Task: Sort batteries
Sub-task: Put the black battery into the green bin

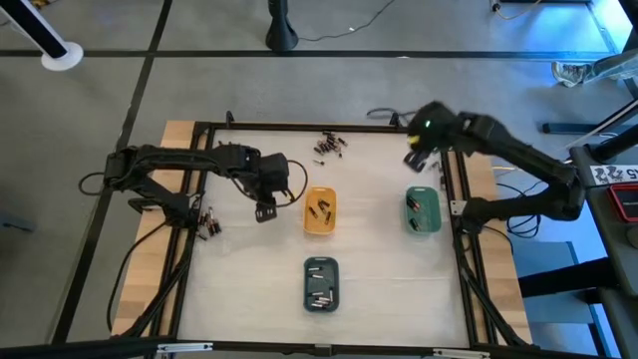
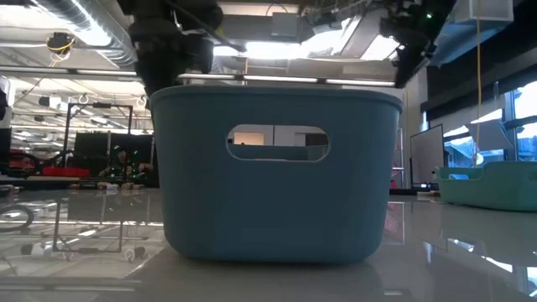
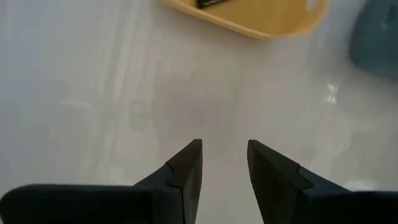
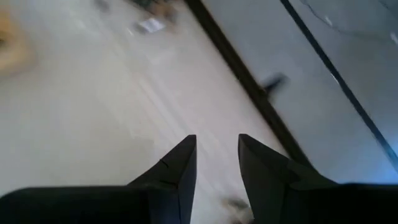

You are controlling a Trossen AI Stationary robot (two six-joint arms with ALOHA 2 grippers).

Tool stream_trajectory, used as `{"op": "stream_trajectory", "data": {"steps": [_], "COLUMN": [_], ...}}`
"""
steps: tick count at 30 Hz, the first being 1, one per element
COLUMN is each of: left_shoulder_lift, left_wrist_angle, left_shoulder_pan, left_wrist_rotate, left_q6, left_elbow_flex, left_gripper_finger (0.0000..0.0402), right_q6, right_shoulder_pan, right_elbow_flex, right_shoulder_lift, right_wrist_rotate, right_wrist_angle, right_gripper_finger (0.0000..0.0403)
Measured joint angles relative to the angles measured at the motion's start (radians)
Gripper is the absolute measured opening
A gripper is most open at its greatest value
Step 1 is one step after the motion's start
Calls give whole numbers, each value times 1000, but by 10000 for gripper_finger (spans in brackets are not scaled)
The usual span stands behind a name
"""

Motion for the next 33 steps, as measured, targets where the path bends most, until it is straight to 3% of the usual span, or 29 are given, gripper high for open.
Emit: {"op": "stream_trajectory", "data": {"steps": [6, 9, 16, 23, 26, 30, 33], "left_shoulder_lift": [0, 0, 1, 1, 1, 1, 1], "left_wrist_angle": [15, 57, 120, 155, 167, 162, 163], "left_shoulder_pan": [2, 1, -35, -63, -63, -64, -70], "left_wrist_rotate": [-22, -35, -36, -36, -36, -35, -35], "left_q6": [-39, -53, -18, 80, 99, 98, 87], "left_elbow_flex": [0, 0, 0, 0, 0, 0, 0], "left_gripper_finger": [116, 116, 116, 116, 116, 116, 116], "right_q6": [-106, -146, -218, -117, -212, -324, -381], "right_shoulder_pan": [-243, -288, -297, -297, -295, -296, -296], "right_elbow_flex": [5, -30, -171, -229, -268, -327, -365], "right_shoulder_lift": [53, 111, 248, 307, 308, 308, 308], "right_wrist_rotate": [-129, -114, 14, 0, -15, 62, 64], "right_wrist_angle": [-245, -316, -291, -222, -203, -171, -125], "right_gripper_finger": [119, 119, 119, 127, 132, 146, 167]}}
